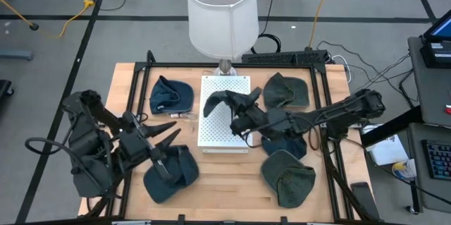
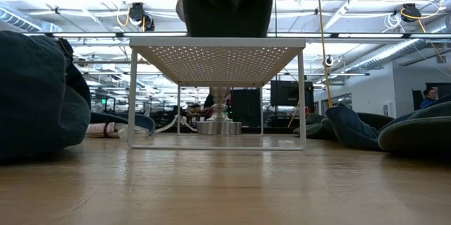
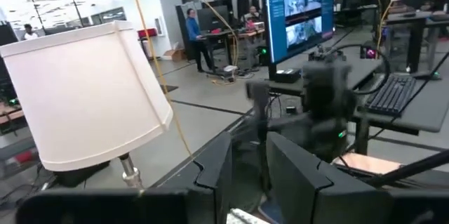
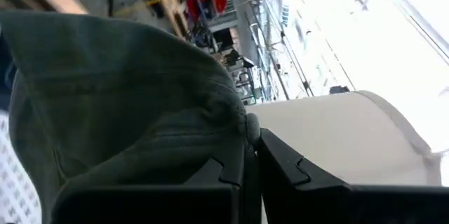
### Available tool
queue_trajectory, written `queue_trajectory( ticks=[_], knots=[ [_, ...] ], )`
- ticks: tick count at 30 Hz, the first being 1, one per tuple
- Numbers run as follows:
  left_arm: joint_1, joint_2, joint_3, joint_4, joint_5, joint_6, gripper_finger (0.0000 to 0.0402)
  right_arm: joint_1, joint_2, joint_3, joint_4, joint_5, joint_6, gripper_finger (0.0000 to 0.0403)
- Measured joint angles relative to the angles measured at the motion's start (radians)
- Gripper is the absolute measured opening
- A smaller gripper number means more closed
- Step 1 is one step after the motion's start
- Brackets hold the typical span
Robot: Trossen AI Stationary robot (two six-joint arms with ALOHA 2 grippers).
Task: Pick & Place hat
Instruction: Put the top left gray cap on the shelf
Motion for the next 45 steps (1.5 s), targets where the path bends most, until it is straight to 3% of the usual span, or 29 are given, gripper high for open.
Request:
queue_trajectory(
  ticks=[9, 22, 29, 45],
  knots=[
    [0.004, 0.000, 0.000, -0.073, 0.056, -0.079, 0.0097, -0.017, 0.002, -0.120, -0.024, -0.052, 0.138, 0.0012],
    [0.027, 0.000, 0.000, -0.089, 0.105, -0.101, 0.0097, -0.026, 0.001, -0.159, -0.113, -0.158, 0.313, 0.0012],
    [0.041, 0.000, 0.000, -0.089, 0.126, -0.105, 0.0097, -0.085, 0.001, -0.159, -0.135, -0.284, 0.292, 0.0012],
    [0.074, 0.001, 0.000, -0.097, 0.143, -0.121, 0.0097, -0.236, 0.024, -0.159, -0.147, -0.411, 0.288, 0.0012]
  ],
)
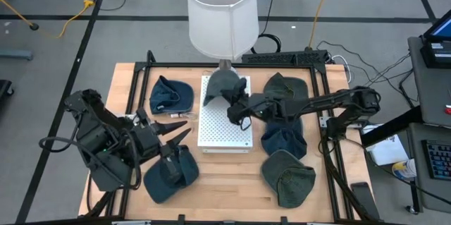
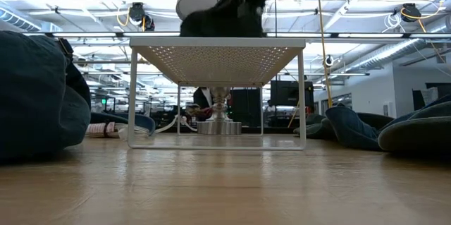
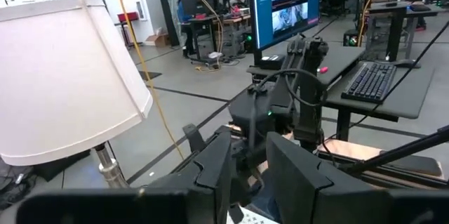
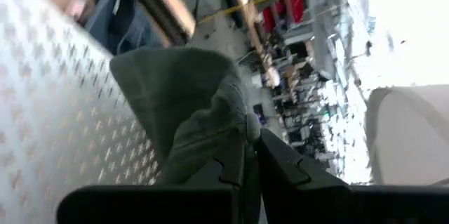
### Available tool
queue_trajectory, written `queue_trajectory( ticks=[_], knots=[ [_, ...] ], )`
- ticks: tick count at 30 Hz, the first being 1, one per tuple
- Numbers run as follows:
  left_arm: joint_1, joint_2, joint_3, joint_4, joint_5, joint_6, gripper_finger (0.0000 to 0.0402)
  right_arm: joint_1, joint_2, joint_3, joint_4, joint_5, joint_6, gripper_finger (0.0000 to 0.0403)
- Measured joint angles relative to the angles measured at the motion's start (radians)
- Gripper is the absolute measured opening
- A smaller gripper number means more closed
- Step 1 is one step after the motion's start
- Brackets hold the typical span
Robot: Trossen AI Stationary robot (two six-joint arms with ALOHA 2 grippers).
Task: Pick & Place hat
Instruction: Put the top left gray cap on the shelf, then stack the top gray cap on the gray cap on the shelf
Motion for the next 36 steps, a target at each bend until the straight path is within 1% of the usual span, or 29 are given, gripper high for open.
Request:
queue_trajectory(
  ticks=[3, 9, 11, 14, 22, 25, 29, 32, 36],
  knots=[
    [0.012, 0.000, 0.000, -0.016, 0.018, -0.003, 0.0097, -0.023, 0.001, 0.000, -0.001, -0.059, 0.004, 0.0012],
    [0.036, 0.000, 0.000, -0.048, 0.069, -0.037, 0.0097, -0.030, 0.024, 0.000, 0.007, -0.058, -0.032, 0.0012],
    [0.040, 0.000, 0.000, -0.052, 0.082, -0.045, 0.0097, -0.030, 0.021, 0.002, 0.004, -0.058, -0.023, 0.0020],
    [0.043, 0.000, 0.000, -0.051, 0.095, -0.052, 0.0097, -0.030, 0.024, 0.001, -0.027, -0.058, 0.000, 0.0046],
    [0.043, 0.000, 0.000, -0.050, 0.088, -0.062, 0.0097, -0.025, 0.023, 0.001, -0.119, -0.061, 0.135, 0.0123],
    [0.043, 0.000, 0.000, -0.050, 0.088, -0.066, 0.0097, -0.016, 0.023, 0.001, -0.120, -0.061, 0.176, 0.0155],
    [0.043, 0.000, 0.000, -0.050, 0.088, -0.070, 0.0097, 0.004, 0.023, 0.001, -0.102, -0.050, 0.166, 0.0196],
    [0.043, 0.000, 0.000, -0.050, 0.088, -0.066, 0.0097, 0.028, 0.023, 0.001, -0.093, 0.007, 0.117, 0.0216],
    [0.036, 0.000, 0.000, -0.050, 0.088, -0.057, 0.0097, 0.063, 0.023, 0.001, -0.090, 0.099, 0.096, 0.0223]
  ],
)
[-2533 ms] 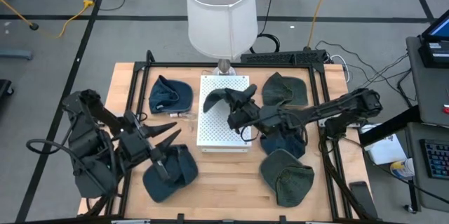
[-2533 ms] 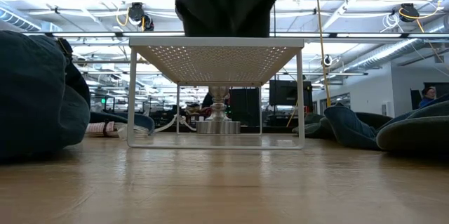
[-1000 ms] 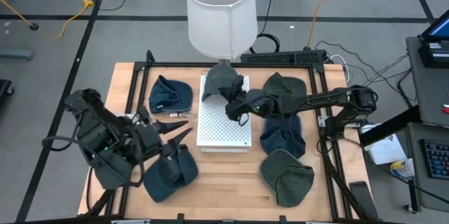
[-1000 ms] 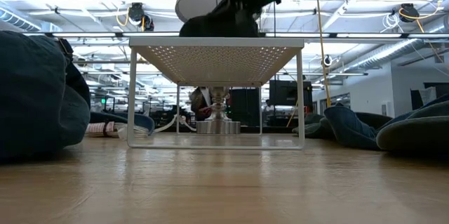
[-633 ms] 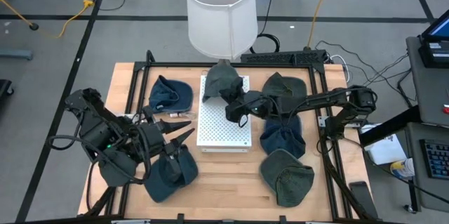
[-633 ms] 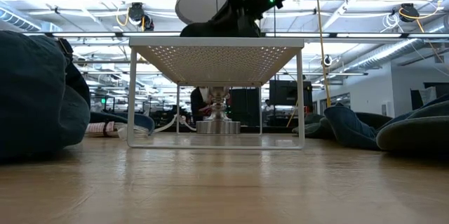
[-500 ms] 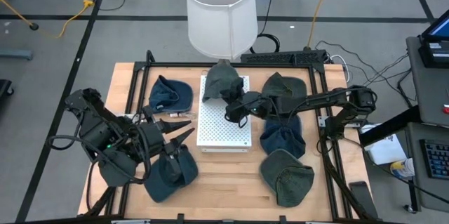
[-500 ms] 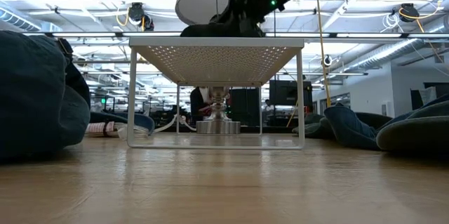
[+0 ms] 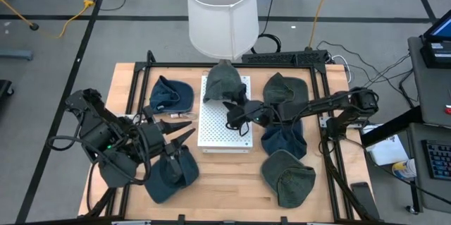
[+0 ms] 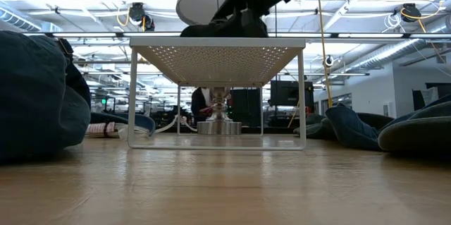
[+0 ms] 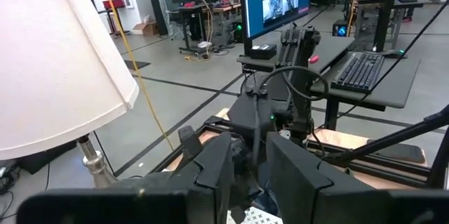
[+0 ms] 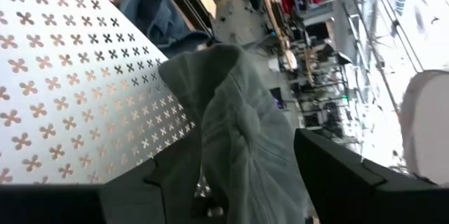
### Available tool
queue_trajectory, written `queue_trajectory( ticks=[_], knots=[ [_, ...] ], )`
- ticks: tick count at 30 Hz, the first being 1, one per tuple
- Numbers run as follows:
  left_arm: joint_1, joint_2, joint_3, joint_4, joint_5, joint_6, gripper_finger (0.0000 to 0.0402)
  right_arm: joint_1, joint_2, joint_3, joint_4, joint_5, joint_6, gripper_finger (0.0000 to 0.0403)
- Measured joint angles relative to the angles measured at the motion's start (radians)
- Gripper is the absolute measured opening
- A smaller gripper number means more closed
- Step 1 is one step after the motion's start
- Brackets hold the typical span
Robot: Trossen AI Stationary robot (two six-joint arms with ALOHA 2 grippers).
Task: Pick & Place hat
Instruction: Stack the top gray cap on the gray cap on the shelf
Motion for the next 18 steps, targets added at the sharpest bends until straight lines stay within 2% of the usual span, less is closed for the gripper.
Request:
queue_trajectory(
  ticks=[5, 11, 18],
  knots=[
    [-0.001, 0.000, 0.000, 0.000, 0.004, 0.003, 0.0097, 0.075, -0.018, 0.000, 0.000, 0.104, 0.065, 0.0217],
    [-0.001, 0.000, 0.000, 0.000, 0.013, 0.004, 0.0097, 0.201, -0.044, 0.000, 0.000, 0.282, 0.188, 0.0217],
    [-0.001, 0.000, 0.000, 0.000, 0.015, 0.005, 0.0097, 0.356, -0.056, 0.000, -0.007, 0.543, 0.225, 0.0219]
  ],
)
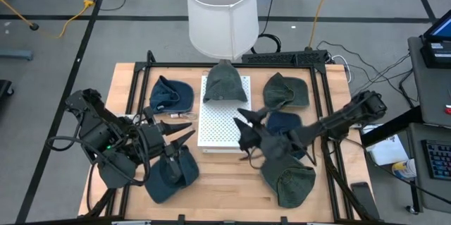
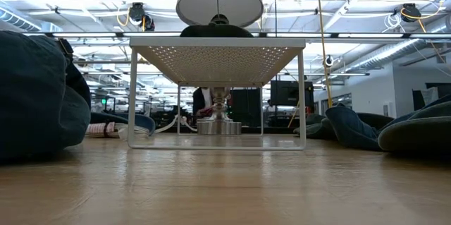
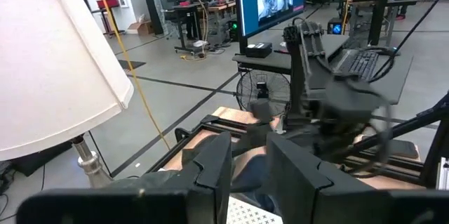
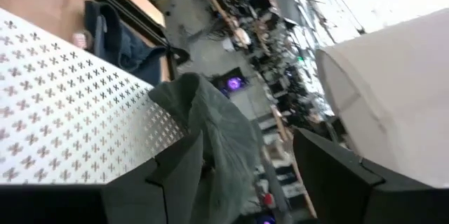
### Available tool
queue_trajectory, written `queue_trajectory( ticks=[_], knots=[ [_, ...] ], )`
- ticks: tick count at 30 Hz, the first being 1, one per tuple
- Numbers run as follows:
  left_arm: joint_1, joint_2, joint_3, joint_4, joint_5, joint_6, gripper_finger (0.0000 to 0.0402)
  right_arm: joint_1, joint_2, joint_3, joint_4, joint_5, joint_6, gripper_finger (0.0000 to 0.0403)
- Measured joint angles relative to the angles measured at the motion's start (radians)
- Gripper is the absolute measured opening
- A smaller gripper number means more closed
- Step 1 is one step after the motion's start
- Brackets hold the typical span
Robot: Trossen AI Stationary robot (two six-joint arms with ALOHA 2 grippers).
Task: Pick & Place hat
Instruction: Stack the top gray cap on the gray cap on the shelf
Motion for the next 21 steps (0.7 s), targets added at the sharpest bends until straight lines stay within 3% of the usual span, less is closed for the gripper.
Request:
queue_trajectory(
  ticks=[9, 15, 21],
  knots=[
    [0.000, 0.000, 0.000, 0.000, 0.000, -0.001, 0.0097, 0.182, 0.000, 0.000, 0.000, 0.374, 0.082, 0.0219],
    [0.000, 0.000, 0.000, 0.000, 0.001, -0.002, 0.0097, 0.275, 0.000, -0.001, 0.095, 0.376, 0.095, 0.0219],
    [0.000, 0.000, 0.000, 0.001, 0.036, -0.003, 0.0097, 0.245, -0.047, 0.004, 0.250, 0.378, 0.045, 0.0217]
  ],
)
